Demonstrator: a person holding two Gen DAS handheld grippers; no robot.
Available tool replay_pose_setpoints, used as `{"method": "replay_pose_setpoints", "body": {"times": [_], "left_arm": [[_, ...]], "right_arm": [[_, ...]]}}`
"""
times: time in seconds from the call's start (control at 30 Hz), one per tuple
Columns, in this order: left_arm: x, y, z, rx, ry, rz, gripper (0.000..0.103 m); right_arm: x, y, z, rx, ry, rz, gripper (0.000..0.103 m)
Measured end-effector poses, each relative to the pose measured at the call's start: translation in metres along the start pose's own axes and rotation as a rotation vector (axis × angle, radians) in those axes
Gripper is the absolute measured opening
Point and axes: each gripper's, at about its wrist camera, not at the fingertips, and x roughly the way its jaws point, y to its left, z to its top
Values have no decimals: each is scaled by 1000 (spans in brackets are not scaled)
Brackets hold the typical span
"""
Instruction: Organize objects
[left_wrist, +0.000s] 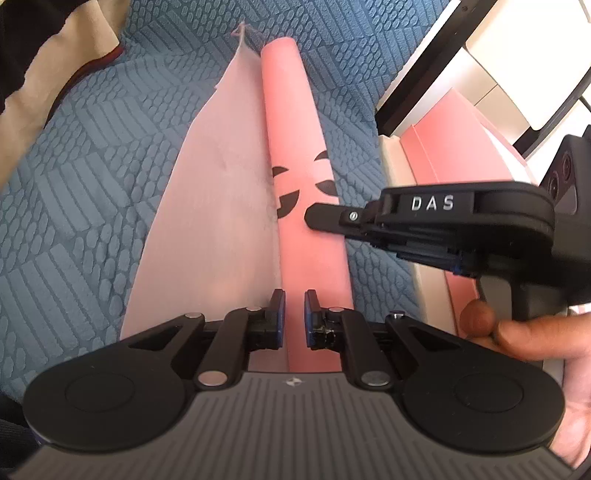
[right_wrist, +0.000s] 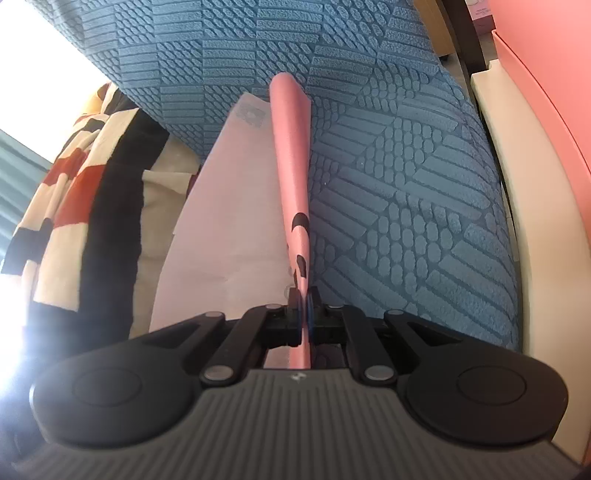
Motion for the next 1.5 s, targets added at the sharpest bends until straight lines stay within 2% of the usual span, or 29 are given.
{"method": "replay_pose_setpoints", "body": {"times": [0.3,0.47,0.77,1.5], "left_arm": [[-4,-14,-3,34,-10,-49,13],[-3,-18,-6,17,-14,-114,13],[17,-16,-7,-25,4,-124,13],[18,0,-10,-117,14,-127,13]], "right_arm": [[-13,-4,-2,8,-16,0,6],[-20,-3,-2,-4,-30,-17,6],[-30,-8,-4,-4,-41,-45,6],[-26,3,-8,-28,-14,20,11]]}}
